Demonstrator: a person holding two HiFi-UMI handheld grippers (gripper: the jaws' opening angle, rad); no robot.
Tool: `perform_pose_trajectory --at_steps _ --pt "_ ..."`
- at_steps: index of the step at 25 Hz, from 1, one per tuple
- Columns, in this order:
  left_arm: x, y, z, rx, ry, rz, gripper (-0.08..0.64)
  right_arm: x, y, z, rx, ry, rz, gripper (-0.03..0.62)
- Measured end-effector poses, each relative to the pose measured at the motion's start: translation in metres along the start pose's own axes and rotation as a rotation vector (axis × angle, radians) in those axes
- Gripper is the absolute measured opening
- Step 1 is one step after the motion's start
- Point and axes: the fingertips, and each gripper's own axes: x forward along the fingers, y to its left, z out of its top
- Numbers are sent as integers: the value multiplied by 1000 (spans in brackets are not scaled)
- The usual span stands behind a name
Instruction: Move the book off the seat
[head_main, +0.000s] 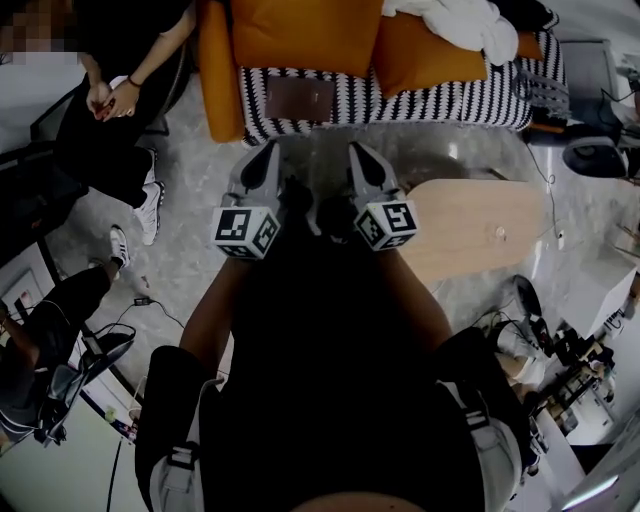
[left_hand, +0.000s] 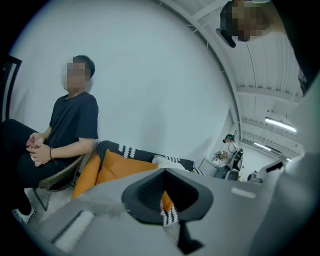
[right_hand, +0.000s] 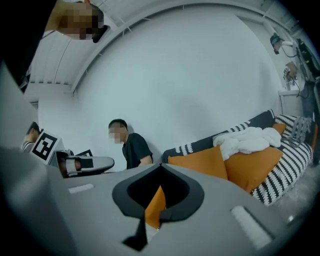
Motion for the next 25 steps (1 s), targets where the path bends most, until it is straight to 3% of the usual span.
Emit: perform_pose_trajectory --at_steps 8,13,18,25 --pt "25 10 -14 -15 23 -2 6 27 -33 -37 50 20 -39 8" --pt "59 26 -41 -17 54 17 6 51 -69 -69 108 45 -76 6" --pt "85 50 -81 -70 97 46 6 65 -93 -95 122 71 -86 8" --pt "113 95 -149 -207 143 107 6 90 -115 -143 113 142 -63 8"
